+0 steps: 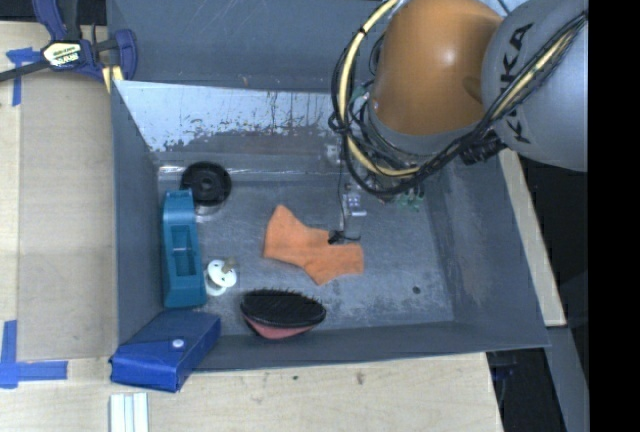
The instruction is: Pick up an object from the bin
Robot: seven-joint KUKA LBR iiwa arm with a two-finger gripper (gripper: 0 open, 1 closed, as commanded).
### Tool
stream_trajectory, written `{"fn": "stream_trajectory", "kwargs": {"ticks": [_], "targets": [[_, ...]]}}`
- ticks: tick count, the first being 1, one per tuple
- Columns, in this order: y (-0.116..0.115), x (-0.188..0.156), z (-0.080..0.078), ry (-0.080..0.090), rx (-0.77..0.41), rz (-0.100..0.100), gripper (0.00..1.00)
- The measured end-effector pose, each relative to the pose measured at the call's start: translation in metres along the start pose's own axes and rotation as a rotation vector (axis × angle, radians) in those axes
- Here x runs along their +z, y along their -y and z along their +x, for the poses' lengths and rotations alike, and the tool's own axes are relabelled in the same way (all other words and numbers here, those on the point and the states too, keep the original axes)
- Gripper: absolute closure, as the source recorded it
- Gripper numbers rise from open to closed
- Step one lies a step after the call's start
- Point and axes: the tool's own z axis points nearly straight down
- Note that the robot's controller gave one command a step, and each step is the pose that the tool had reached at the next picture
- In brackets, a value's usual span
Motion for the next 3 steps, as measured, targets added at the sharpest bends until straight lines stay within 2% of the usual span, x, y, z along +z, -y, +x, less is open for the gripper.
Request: {"fn": "stream_trajectory", "kwargs": {"ticks": [1, 2, 3], "targets": [[0.0, -0.005, -0.002, 0.009, 0.001, -0.001, 0.0], [-0.021, 0.029, 0.013, 0.014, 0.048, 0.0, 0.0], [-0.051, 0.057, -0.009, 0.009, 0.0, -0.001, 0.0]]}}
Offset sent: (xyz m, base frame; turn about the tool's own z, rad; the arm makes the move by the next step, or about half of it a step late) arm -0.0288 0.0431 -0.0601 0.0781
